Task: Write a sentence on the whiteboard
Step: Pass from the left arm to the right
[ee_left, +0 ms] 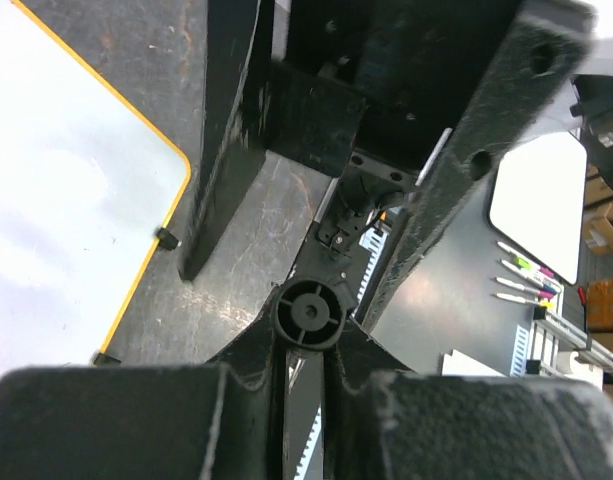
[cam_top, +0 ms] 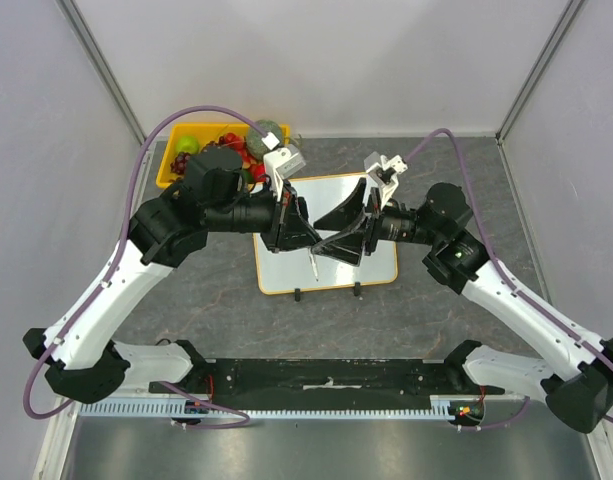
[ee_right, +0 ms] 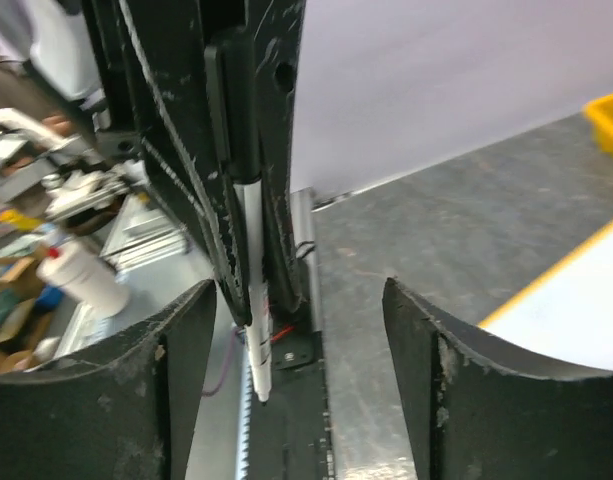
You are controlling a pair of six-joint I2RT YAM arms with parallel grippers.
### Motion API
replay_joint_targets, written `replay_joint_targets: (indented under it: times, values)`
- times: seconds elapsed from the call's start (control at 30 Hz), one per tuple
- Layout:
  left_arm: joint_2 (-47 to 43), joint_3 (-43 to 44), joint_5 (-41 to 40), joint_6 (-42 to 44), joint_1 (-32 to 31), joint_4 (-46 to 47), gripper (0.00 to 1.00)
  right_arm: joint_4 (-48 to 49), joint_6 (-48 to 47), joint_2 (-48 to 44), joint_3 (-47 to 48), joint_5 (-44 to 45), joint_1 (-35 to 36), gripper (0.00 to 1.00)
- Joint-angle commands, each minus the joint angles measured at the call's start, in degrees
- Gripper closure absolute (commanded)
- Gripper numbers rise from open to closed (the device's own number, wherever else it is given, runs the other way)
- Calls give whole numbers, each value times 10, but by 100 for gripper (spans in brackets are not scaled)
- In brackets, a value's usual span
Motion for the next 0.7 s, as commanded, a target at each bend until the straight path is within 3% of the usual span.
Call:
replay_joint_targets:
  times: [0.0, 0.4, 0.53, 0.57, 0.67]
  values:
    - [3, 29, 48, 35, -2, -11, 98, 156, 101, 12, -33, -150, 0, 28]
    - [30, 32, 61, 35, -2, 7, 98, 164, 102, 33, -66, -170, 22, 54]
    - [32, 30, 61, 39, -3, 11, 98, 256, 166, 47, -82, -180, 31, 95]
    - [30, 28, 61, 39, -2, 14, 98, 264, 172, 48, -84, -179, 31, 100]
    - [26, 26, 53, 41, -2, 13, 98, 236, 155, 41, -86, -155, 31, 100]
